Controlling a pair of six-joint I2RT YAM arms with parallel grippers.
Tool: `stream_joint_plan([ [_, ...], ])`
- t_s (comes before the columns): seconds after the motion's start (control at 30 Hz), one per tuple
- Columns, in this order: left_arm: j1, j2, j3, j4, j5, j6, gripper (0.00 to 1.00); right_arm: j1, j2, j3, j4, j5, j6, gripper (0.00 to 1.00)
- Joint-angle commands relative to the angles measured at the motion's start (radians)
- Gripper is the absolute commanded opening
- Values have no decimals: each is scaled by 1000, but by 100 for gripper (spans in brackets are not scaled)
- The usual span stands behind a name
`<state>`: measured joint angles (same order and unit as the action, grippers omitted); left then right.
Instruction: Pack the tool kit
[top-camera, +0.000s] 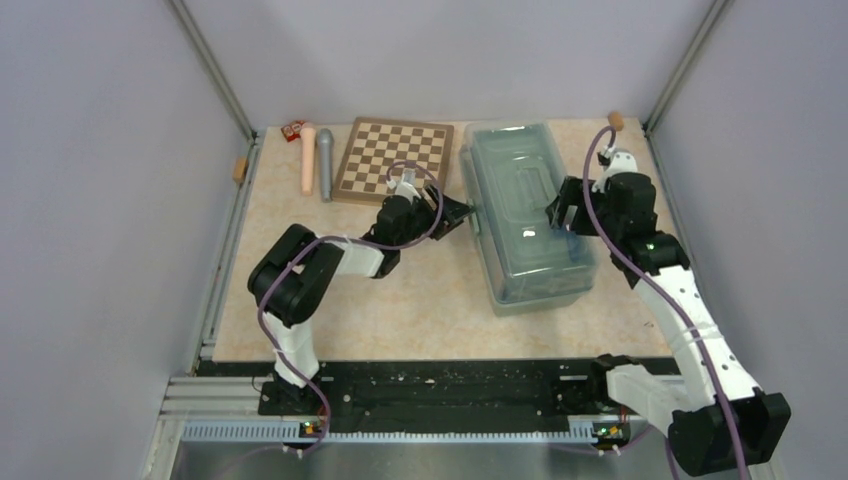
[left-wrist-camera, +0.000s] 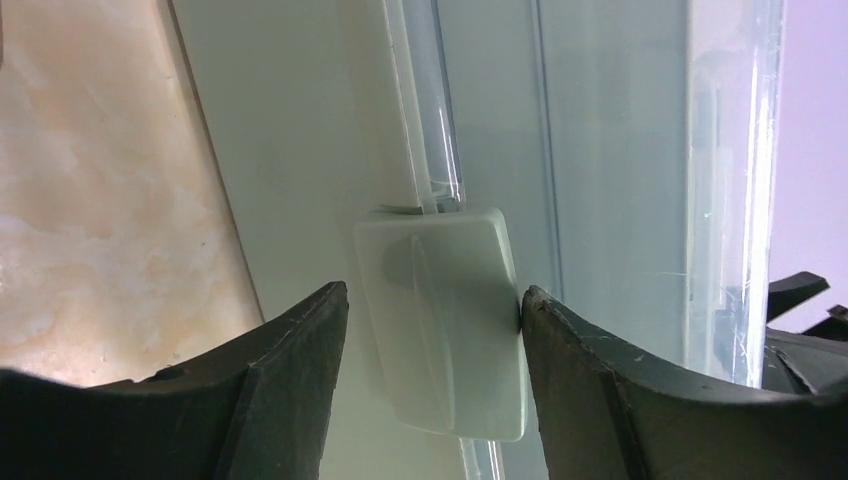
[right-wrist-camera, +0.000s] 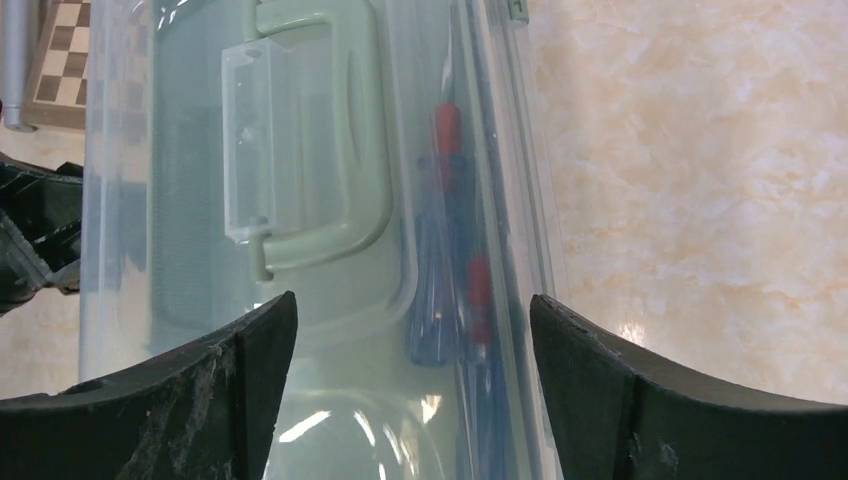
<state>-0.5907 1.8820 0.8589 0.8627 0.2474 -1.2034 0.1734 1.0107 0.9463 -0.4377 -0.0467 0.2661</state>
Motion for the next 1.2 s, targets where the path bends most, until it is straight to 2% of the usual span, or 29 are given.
stream_joint_plan([
  [0.0, -15, -42, 100, -71, 130, 90, 70, 17, -95, 93, -82, 92, 30, 85],
  [0.2, 38, -168, 98, -222, 104, 184, 74, 17, -222, 145, -128, 203, 7, 86],
  [0.33, 75, -341, 93, -459, 9, 330, 78, 18, -323, 138, -129, 257, -23, 87],
  [0.47, 87, -565, 98, -728, -190, 506, 82, 18, -419, 105, -109, 313, -55, 88],
  [0.67, 88, -894, 78, -1004, -545, 713, 91, 18, -597, 11, -56, 311, -108, 88],
  [0.73, 88, -987, 73, -1087, -651, 770, 93, 18, -650, -19, -40, 302, -119, 92],
  [0.9, 88, -1222, 32, -1195, -827, 851, 99, 19, -765, -91, -10, 344, -156, 98],
  [1.17, 88, -1580, -108, -1255, -1031, 940, 99, 20, -903, -248, 64, 459, -152, 99],
])
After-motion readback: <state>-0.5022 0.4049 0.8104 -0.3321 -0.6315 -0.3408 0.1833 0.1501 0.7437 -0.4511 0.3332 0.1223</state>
